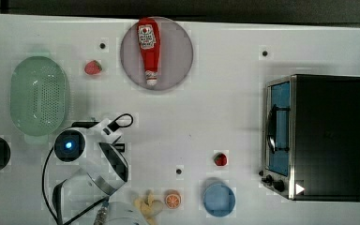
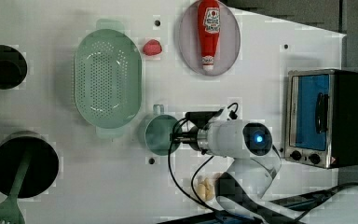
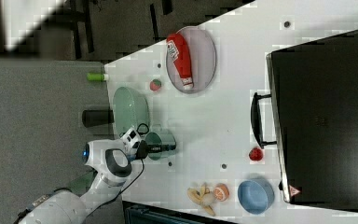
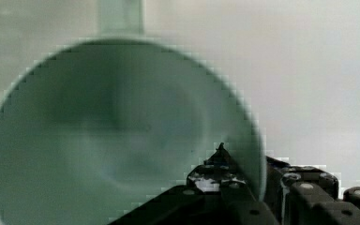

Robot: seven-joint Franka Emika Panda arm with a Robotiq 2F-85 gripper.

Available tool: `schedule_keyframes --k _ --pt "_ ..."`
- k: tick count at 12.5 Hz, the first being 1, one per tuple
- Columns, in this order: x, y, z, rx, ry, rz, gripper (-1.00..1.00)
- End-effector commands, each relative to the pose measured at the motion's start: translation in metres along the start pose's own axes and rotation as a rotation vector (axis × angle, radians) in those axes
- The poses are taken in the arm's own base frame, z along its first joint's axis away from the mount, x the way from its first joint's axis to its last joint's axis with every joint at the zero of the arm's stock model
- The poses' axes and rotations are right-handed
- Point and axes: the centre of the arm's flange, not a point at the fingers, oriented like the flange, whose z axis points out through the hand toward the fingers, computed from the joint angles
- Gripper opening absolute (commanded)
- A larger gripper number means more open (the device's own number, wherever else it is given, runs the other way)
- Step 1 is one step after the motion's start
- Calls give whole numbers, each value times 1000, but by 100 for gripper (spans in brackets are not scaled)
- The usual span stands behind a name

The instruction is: Drag mug left to right.

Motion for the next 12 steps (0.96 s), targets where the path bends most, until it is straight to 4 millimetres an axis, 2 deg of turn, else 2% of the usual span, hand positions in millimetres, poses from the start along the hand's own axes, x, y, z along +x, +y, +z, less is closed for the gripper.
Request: schedule_keyframes --k 1,5,8,12 --pt "27 39 -14 6 33 75 -65" --pt "42 80 -15 8 30 20 -65" --pt "47 113 -14 -3 7 43 -65" --pt "52 156 -14 -14 -31 -10 -65"
